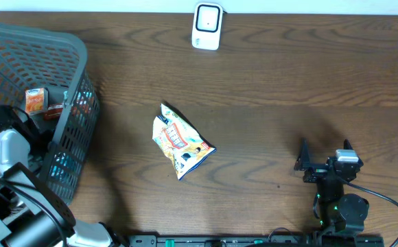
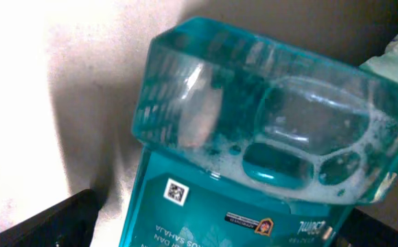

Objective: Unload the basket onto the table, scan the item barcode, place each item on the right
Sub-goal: 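Grasp the teal Listerine bottle cap with the left gripper and lift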

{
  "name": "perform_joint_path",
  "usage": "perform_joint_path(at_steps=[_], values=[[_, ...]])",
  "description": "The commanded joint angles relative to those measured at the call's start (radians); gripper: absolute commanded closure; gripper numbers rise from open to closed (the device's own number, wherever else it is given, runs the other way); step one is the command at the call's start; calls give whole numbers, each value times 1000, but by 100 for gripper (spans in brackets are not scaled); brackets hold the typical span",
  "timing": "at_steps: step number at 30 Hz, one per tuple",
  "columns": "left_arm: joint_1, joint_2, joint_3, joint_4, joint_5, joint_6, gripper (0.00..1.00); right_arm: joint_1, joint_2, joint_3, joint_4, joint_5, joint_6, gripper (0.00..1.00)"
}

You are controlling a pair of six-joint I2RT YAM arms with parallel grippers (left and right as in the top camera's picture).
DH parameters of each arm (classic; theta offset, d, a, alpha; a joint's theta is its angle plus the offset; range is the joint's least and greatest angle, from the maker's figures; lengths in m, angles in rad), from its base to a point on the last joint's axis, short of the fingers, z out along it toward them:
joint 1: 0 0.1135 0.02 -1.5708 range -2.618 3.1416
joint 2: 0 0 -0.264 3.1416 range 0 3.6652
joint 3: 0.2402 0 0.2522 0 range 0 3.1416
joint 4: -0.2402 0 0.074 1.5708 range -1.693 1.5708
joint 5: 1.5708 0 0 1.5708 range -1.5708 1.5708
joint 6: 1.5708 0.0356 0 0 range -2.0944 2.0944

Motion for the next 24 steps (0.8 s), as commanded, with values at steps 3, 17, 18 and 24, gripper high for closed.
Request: perform_joint_path(at_steps=[3,17,18,24], values=[[0,27,-90,18,10,-20,15,5,-5,-1,-3,1,13,1],[0,13,-16,35,24,-39,57,5,-5,-1,-3,1,13,1],[0,3,10,28,25,-56,58,5,-5,-1,-3,1,13,1],[0,-76,121,-1,25,-88,59,5,-5,-1,-3,1,13,1]])
